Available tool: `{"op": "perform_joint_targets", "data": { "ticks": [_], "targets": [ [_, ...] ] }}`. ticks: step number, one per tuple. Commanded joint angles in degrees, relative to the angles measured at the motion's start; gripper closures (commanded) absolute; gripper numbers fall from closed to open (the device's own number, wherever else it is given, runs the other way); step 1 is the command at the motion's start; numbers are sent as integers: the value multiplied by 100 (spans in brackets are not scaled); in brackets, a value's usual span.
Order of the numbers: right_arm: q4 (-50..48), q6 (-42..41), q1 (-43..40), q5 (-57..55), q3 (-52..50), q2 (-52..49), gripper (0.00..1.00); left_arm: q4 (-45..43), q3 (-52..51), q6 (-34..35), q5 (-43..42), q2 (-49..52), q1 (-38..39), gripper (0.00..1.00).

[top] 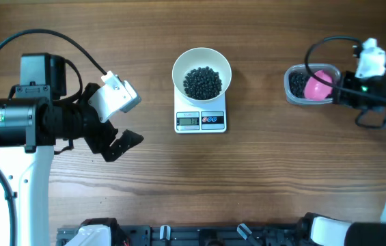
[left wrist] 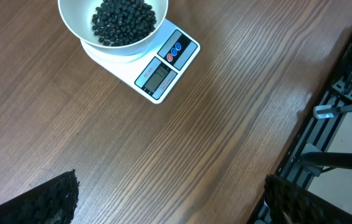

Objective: Scoop item into bowl and weigh 150g on scale
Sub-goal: 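Dip the pink scoop into the black beans in the tub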

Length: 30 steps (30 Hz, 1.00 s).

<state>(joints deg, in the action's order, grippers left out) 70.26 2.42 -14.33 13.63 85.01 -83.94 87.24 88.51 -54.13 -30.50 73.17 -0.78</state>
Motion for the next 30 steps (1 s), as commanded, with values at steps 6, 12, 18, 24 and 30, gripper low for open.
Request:
{"op": "perform_joint_targets", "data": {
  "ticks": [6,12,18,24,30],
  "targets": [
    [-256,-116,50,-647,157,-105,95,7,81,-55,-44,-57,-31,0],
    [-345,-111,105,-1036,155,-299,95,7,81,-55,-44,-57,-31,0],
    [-780,70,424,-1591,155,-494,95,7,81,-55,-44,-57,-31,0],
    [-863,208,1012,-2608,155,-822,95,7,81,-55,-44,-57,-31,0],
    [-855,319,1314,-3156,155,-1250,95,7,81,-55,-44,-57,-31,0]
  ]
}}
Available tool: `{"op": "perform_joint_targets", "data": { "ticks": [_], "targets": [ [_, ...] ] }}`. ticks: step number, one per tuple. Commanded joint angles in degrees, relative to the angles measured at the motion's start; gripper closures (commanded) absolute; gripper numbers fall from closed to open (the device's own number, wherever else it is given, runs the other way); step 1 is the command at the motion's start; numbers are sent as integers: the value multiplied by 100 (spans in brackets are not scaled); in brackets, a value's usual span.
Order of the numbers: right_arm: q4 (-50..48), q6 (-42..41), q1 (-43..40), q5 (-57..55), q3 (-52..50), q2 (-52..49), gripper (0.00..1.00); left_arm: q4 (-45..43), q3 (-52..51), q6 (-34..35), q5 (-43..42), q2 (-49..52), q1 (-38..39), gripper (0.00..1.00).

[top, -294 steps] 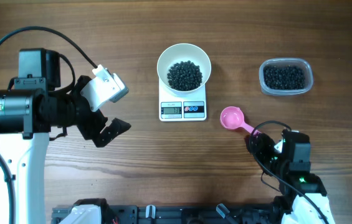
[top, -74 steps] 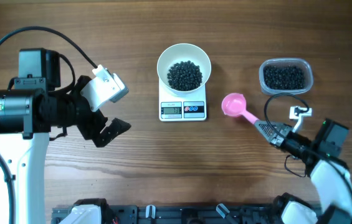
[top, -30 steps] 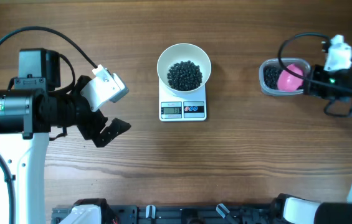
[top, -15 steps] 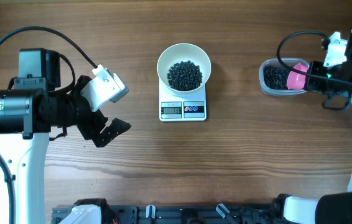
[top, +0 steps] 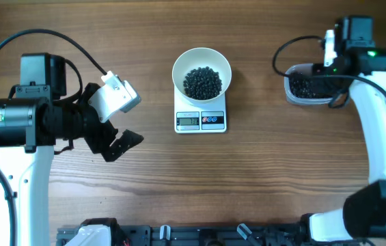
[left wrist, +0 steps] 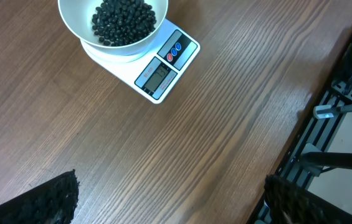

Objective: Scoop item into bowl and weigh 150g on scale
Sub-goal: 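Dip the pink scoop into the black beans in the tub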

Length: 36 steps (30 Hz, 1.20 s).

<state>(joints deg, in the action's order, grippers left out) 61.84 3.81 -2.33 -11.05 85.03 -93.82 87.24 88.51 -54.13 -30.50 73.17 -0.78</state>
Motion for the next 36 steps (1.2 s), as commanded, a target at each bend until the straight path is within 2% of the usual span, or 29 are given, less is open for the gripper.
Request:
{"op": "perform_joint_targets", "data": {
  "ticks": [1,7,11,20,27,36],
  "targets": [
    [-20,240,136,-730,153,-321,95,7,81,-55,-44,-57,-31,0],
    [39,579,317,-992,153,-723,95,7,81,-55,-44,-57,-31,0],
    [76,979,402,-551,153,-800,96,7,81,-55,-44,-57,-31,0],
    [59,951,334,841,155,-796,96,7,81,-55,-44,-57,-31,0],
    [184,798,225,1222,155,-785,96,7,81,-55,-44,-57,-31,0],
    [225,450,-468,2282,155,-785,96,7,81,-55,-44,-57,-31,0]
  ]
}}
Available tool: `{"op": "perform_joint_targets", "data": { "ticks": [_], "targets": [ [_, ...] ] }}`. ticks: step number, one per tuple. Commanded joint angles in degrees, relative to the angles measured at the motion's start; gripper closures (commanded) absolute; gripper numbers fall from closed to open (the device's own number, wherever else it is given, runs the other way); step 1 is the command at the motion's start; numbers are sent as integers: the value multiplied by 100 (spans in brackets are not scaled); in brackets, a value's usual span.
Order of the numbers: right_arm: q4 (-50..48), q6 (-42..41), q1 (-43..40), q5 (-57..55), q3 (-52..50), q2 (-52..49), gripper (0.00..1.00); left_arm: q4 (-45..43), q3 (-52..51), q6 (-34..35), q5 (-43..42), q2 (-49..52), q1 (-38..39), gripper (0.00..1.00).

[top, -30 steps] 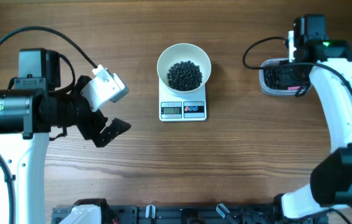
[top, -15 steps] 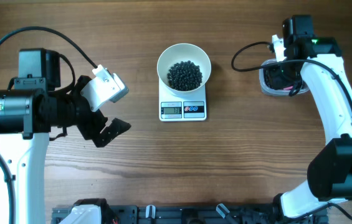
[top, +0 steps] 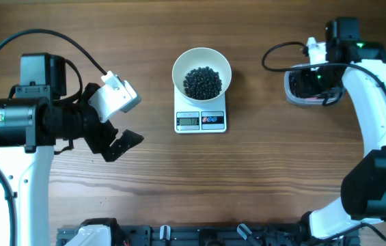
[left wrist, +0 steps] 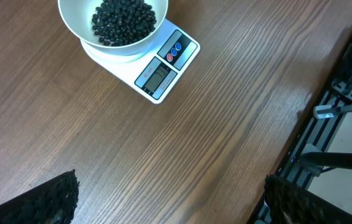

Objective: Scoop item into bowl and weigh 150g on scale
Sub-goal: 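Dip the pink scoop into the black beans in the tub, then drag the scoop through the beans and lift it out filled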

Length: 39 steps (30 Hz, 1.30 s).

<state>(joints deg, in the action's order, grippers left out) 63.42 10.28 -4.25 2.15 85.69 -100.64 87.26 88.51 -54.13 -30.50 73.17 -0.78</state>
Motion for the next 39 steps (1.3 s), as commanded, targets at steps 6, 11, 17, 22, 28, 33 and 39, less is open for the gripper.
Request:
{"op": "perform_joint_targets", "data": {
  "ticks": [6,11,17,22,28,33,39],
  "targets": [
    [74,-402,-826,1611,90,-103,96,4,81,-55,-44,-57,-31,0],
    [146,-490,-1198,2079,90,-103,96,4,81,-55,-44,-57,-31,0],
    [247,-601,-1377,2273,20,-116,96,4,81,-55,-44,-57,-31,0],
    [146,-695,-1373,2387,-354,-116,96,4,81,-55,-44,-57,-31,0],
    [-24,-839,-1373,2380,-787,-116,96,4,81,-55,-44,-57,-31,0],
    [-72,-942,-1397,2396,-831,-116,96,4,81,-55,-44,-57,-31,0],
    [-63,-918,-1606,2826,-828,-105,96,4,81,-55,-44,-57,-31,0]
  ]
}}
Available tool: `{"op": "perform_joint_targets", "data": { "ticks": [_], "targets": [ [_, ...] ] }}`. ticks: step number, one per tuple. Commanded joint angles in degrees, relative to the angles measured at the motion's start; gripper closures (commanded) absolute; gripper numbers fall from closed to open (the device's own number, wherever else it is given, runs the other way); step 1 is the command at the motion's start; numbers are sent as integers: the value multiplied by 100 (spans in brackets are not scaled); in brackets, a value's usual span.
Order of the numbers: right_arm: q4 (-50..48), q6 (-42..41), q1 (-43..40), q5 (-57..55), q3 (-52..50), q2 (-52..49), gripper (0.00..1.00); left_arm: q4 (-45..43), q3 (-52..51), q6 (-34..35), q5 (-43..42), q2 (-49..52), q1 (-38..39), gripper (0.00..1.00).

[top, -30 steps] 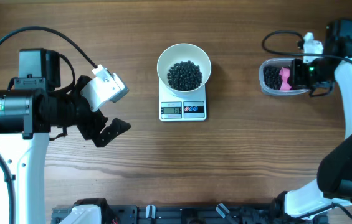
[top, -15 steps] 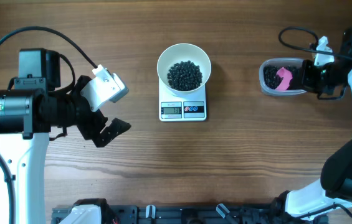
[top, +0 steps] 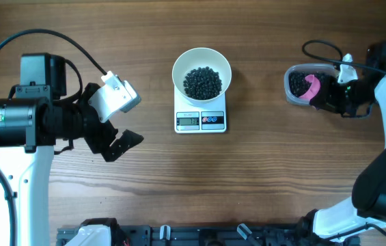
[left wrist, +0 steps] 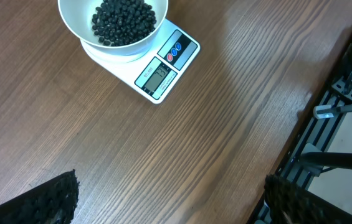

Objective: Scoop item into bowl and weigh 150g on scale
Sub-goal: 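Drag the scoop through the beans and lift it out filled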

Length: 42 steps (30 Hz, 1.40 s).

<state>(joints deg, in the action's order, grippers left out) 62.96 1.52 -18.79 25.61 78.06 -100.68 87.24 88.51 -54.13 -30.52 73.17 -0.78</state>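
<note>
A white bowl (top: 201, 74) holding black beans stands on the white scale (top: 201, 120) at the table's middle; the scale's display is too small to read. At the right, a clear container (top: 295, 85) of black beans has a pink scoop (top: 311, 87) in it, tilted on edge. My right gripper (top: 331, 94) sits at the container's right side, shut on the scoop's handle. My left gripper (top: 121, 145) hangs over bare wood left of the scale. In the left wrist view it (left wrist: 172, 202) is open, with the bowl (left wrist: 76, 28) and scale (left wrist: 163, 68) far ahead of it.
A black rail with fittings (left wrist: 344, 93) runs along the table's front edge. The right arm's cable (top: 322, 46) loops above the container. Bare wood lies between the scale and the container.
The right wrist was over the container, hiding the scoop. Now it sits to the container's right and the pink scoop shows on edge among the beans. The left arm has not moved.
At first the pink scoop lay face up in the container with my right gripper at its right. At the two later moments the right wrist covered the container. Now the scoop shows again, tilted. The bowl's beans and the left arm look unchanged throughout.
</note>
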Motion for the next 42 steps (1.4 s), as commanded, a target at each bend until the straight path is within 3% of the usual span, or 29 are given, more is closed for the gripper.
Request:
{"op": "perform_joint_targets", "data": {
  "ticks": [1,27,42],
  "targets": [
    [-20,-33,-214,614,-66,-98,96,7,81,-55,-42,-57,-31,0],
    [278,271,-1025,1593,-66,278,96,7,81,-55,-42,-57,-31,0],
    [308,599,-1198,3143,-66,350,95,7,81,-55,-42,-57,-31,0]
  ]
}}
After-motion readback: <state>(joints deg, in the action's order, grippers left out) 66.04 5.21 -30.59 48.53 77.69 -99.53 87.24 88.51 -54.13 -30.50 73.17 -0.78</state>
